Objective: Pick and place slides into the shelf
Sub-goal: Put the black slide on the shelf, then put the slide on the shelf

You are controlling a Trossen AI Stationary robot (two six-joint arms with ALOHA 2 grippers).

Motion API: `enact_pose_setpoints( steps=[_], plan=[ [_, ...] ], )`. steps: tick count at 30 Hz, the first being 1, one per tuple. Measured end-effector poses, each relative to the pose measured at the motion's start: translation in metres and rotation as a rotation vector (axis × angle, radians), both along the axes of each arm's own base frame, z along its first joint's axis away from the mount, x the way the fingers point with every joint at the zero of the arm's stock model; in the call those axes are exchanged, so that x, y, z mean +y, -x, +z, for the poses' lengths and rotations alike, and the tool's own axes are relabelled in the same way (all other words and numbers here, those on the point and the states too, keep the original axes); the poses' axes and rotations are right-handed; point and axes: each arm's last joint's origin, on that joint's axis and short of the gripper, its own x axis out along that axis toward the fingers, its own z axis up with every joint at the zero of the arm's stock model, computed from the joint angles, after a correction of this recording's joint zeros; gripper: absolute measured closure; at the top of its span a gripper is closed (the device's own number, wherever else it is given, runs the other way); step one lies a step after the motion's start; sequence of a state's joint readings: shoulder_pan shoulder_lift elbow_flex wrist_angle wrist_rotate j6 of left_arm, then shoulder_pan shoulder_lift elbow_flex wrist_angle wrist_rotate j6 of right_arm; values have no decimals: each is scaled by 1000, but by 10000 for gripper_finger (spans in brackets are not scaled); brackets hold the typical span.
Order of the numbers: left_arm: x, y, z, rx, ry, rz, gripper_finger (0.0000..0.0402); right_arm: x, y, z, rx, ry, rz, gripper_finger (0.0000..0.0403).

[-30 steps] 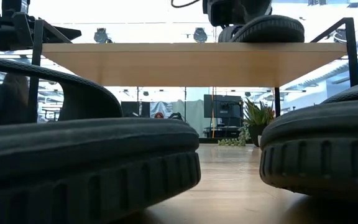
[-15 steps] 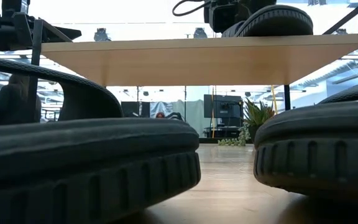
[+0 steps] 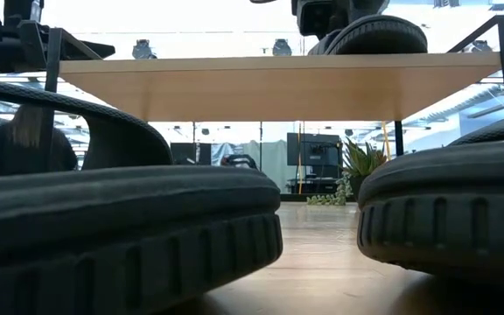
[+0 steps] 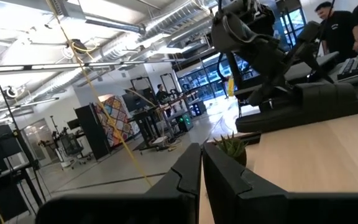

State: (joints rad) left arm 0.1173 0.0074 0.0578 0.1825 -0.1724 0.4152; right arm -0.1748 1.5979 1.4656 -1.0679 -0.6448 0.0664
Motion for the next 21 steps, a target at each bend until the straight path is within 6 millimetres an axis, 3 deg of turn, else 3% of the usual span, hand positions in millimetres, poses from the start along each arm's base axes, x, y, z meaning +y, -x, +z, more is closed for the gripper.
enact_pose_setpoints(
  steps=[6, 14, 21],
  plan=[
    [0, 0, 0, 0, 1, 4, 376, 1, 8, 12, -24, 27, -36, 115],
    [0, 0, 0, 0, 1, 4, 376, 3, 24, 32, -81, 33, -54, 115],
    [0, 0, 0, 0, 1, 5, 376, 4, 64, 71, -225, 280, -112, 141]
  ],
)
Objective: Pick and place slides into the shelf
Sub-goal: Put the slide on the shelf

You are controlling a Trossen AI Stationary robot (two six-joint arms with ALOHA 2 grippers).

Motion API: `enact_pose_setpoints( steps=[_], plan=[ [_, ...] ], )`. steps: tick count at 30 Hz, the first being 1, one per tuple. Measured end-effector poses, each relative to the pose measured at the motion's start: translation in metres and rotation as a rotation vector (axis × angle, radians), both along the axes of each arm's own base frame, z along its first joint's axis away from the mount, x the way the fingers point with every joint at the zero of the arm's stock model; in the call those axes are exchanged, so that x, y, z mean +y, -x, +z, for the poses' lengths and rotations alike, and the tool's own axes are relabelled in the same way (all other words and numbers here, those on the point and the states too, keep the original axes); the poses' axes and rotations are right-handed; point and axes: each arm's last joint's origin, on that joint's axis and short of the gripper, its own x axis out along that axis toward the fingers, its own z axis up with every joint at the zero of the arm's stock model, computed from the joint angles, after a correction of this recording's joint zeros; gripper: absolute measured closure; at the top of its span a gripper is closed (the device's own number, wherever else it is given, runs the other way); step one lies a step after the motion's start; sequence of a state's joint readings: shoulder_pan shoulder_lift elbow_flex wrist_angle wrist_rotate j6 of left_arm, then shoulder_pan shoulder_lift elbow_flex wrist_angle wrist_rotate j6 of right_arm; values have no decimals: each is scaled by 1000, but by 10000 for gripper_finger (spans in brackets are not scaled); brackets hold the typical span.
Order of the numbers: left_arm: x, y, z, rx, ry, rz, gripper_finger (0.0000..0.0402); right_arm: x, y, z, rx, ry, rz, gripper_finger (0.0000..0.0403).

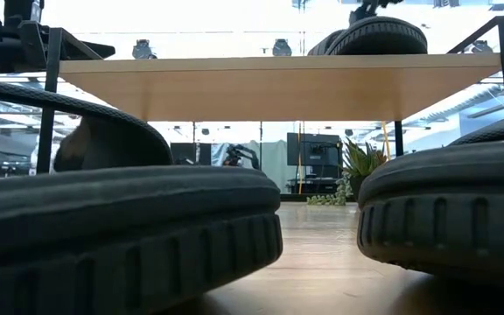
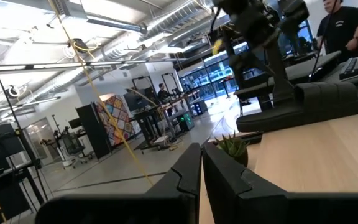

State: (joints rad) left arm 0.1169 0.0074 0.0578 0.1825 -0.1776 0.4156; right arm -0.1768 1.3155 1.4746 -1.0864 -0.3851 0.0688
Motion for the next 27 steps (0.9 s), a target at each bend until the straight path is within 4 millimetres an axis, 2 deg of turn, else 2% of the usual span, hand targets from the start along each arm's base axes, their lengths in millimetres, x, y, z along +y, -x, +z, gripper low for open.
enact_pose_setpoints(
  steps=[5, 8, 11, 12, 17, 21, 24, 27],
  plan=[
    [0, 0, 0, 0, 2, 8, 376, 2, 42, 28, -114, 211, -40, 211],
    [0, 0, 0, 0, 2, 8, 376, 3, 62, 40, -173, 308, -98, 284],
    [0, 0, 0, 0, 2, 8, 376, 4, 74, 46, -202, 364, -137, 370],
    [0, 0, 0, 0, 2, 8, 376, 4, 78, 48, -213, 377, -135, 385],
    [0, 0, 0, 0, 2, 8, 376, 6, 95, 57, -280, 454, -177, 385],
    [0, 0, 0, 0, 2, 8, 376, 12, 106, 56, -437, 484, -158, 397],
    [0, 0, -1, 5, 2, 8, 376, 16, 112, 43, -536, 494, -136, 400],
    [0, 0, -2, 25, 4, 8, 376, 19, 120, 20, -567, 482, -134, 401]
  ],
)
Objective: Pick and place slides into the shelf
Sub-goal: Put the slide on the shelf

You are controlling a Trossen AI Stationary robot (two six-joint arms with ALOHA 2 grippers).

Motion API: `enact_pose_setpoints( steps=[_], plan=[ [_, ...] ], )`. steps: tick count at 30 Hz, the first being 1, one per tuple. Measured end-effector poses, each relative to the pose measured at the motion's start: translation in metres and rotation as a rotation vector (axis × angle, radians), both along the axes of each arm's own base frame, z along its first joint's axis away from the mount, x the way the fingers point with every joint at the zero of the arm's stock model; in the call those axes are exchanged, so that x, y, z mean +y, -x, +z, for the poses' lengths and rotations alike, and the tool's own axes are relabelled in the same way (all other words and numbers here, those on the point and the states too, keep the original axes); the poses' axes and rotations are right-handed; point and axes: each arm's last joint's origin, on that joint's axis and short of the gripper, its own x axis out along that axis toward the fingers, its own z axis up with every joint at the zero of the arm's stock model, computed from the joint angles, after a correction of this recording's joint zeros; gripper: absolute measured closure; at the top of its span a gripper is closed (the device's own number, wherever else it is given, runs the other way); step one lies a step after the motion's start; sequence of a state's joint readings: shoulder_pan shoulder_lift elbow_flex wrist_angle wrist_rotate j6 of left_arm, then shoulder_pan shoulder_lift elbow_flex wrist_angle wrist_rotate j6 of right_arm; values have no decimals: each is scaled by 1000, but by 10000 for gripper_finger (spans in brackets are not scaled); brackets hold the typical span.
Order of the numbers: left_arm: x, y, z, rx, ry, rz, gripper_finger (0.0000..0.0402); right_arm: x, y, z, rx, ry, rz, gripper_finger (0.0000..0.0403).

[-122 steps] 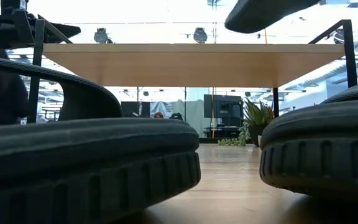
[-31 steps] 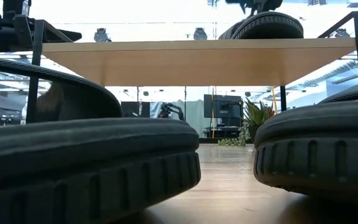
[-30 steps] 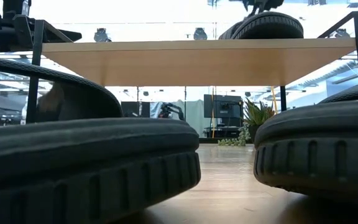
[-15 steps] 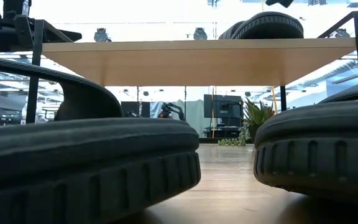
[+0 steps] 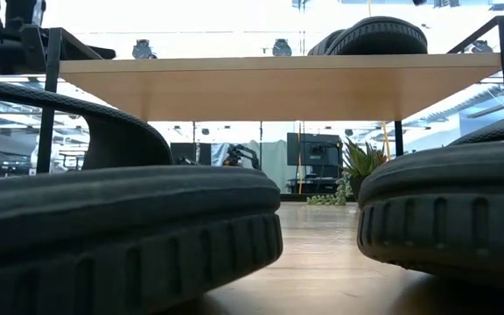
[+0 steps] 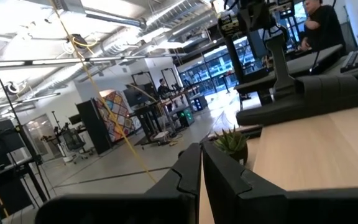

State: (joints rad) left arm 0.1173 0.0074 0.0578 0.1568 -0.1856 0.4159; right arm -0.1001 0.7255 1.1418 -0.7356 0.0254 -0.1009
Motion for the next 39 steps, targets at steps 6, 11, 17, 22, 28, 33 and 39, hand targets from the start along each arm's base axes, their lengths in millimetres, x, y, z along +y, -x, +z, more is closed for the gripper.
enact_pose_setpoints(
  steps=[6, 11, 17, 22, 28, 33, 39],
  plan=[
    [0, 0, -1, 9, 1, 0, 376, 6, 13, -41, -131, -41, 43, 402],
    [0, 0, 0, -1, 0, 0, 376, 10, 16, -70, -307, -72, 77, 402],
    [0, 0, 2, -18, -2, 0, 376, 17, 9, -117, -413, -50, 173, 403],
    [0, 0, 2, -7, -45, 9, 376, 23, 5, -141, -458, -14, 258, 403],
    [0, 2, 9, -36, -64, 13, 376, 29, 3, -162, -505, 47, 364, 403],
    [-4, 11, 35, -31, -15, -102, 376, 33, 3, -180, -563, 90, 409, 403],
    [-5, 22, 89, -32, 11, -98, 376, 35, 4, -197, -549, 71, 429, 403]
  ],
)
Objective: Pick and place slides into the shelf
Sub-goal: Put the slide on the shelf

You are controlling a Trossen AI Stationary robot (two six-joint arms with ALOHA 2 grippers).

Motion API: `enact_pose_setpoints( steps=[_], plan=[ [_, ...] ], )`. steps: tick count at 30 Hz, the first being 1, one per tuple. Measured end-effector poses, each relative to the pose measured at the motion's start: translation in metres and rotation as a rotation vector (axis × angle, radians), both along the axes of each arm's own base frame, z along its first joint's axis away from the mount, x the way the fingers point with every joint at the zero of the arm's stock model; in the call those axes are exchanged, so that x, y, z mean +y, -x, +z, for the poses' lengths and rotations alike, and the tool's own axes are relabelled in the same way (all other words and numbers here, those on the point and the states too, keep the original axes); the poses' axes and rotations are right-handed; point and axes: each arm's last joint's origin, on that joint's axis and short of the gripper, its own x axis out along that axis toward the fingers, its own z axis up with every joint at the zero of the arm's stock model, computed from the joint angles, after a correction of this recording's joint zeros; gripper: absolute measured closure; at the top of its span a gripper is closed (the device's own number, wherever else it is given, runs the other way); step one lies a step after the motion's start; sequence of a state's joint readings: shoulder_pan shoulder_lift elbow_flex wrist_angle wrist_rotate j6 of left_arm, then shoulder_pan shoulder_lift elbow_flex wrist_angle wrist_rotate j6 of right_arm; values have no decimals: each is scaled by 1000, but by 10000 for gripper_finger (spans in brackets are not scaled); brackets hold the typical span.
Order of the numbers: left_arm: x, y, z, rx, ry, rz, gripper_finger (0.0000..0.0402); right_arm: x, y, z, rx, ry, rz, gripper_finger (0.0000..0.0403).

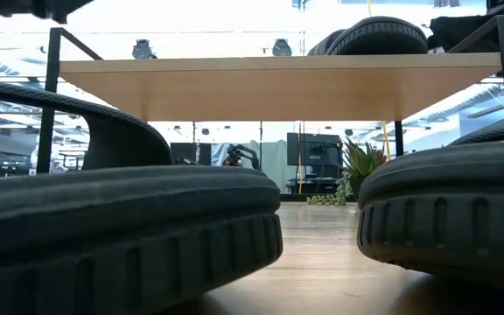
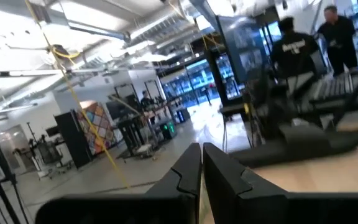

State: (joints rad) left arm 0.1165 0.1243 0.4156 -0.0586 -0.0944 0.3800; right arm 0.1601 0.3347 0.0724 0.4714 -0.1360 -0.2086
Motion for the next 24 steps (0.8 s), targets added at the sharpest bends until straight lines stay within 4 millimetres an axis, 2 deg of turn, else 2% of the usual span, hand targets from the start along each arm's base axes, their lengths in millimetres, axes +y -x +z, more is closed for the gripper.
enact_pose_setpoints(
  steps=[5, 10, 17, 24],
  plan=[
    [0, 1, 51, -13, -12, 2, 376, 1, 1, 3, -49, 12, 2, 403],
    [1, -5, 80, 268, 35, 12, 376, 1, 1, 3, -43, 11, 34, 403],
    [3, -26, 82, 774, 197, 18, 376, 2, 2, 5, -70, 11, 57, 403],
    [-3, -43, 66, 1067, 338, -215, 376, 2, 1, 5, -28, -14, 62, 403]
  ],
)
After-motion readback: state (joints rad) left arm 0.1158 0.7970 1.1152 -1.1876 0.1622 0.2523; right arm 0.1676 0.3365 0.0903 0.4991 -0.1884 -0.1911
